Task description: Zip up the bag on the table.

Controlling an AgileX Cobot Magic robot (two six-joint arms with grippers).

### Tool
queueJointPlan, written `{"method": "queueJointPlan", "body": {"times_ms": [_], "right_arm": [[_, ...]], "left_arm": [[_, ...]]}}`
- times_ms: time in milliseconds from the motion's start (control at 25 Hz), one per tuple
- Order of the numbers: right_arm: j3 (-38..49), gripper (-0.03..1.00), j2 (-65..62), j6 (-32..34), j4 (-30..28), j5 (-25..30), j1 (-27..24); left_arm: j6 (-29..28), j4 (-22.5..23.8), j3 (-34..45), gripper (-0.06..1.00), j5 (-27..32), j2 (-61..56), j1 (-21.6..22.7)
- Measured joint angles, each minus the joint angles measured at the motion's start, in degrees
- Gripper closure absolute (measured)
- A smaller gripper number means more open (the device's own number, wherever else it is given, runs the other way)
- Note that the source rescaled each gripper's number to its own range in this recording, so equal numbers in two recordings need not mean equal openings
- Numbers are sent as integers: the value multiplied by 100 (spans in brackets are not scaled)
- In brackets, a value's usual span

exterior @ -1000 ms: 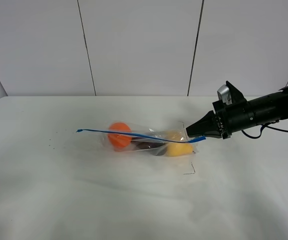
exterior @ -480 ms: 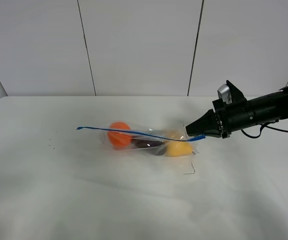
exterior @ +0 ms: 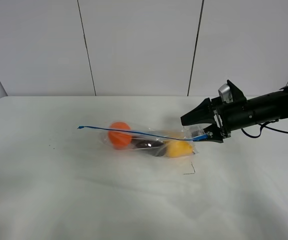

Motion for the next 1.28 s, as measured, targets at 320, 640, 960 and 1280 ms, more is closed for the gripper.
{"method": "queueJointPlan", "body": {"times_ms": [320, 640, 960, 1280], "right_arm": [[0, -3, -479, 494, -657, -751, 0], [0, -3, -1269, 1624, -2305, -1445, 0], [0, -3, -2054, 3519, -4793, -2077, 0], [0, -3, -2845, 4878, -6492, -2131, 0]], "left_arm": [[0, 0, 0, 1, 0, 0, 0], [0, 0, 0, 1, 0, 0, 0], [0, 0, 0, 1, 0, 0, 0], [0, 0, 0, 1, 0, 0, 0]]}}
